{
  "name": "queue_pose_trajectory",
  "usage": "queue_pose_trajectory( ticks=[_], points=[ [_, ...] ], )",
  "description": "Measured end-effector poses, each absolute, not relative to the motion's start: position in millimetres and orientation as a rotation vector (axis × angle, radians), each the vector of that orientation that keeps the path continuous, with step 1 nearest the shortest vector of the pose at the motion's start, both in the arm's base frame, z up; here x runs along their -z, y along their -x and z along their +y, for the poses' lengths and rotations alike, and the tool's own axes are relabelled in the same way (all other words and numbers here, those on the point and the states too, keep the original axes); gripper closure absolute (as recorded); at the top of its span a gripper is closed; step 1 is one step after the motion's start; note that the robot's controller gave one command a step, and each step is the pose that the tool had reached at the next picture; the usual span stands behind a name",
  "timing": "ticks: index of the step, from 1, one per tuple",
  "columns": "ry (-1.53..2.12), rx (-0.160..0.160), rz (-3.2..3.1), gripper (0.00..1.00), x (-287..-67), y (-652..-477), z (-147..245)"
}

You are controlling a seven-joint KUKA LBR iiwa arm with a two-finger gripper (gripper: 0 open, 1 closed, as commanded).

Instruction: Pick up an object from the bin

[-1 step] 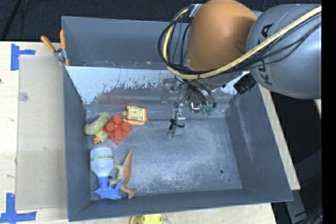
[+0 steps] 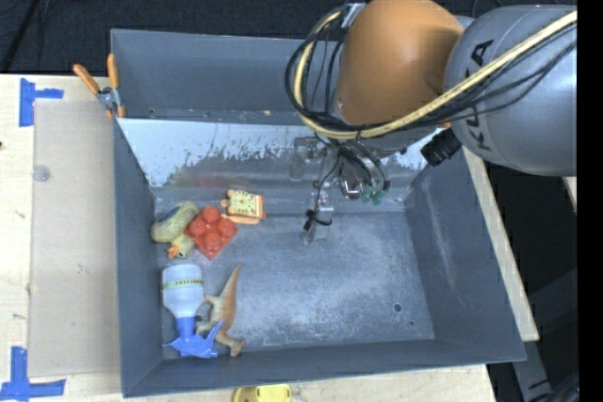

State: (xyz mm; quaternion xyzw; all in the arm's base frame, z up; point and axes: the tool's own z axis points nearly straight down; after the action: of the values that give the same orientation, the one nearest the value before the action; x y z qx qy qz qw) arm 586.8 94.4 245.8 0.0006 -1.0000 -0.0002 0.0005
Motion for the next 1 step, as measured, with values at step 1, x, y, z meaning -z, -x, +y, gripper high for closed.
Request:
queue_pose_trajectory(
  ticks=[1],
  points=[
    [-0.001,0.002,-3.143,0.0,-178.1,-600.1,130.0]
  ],
)
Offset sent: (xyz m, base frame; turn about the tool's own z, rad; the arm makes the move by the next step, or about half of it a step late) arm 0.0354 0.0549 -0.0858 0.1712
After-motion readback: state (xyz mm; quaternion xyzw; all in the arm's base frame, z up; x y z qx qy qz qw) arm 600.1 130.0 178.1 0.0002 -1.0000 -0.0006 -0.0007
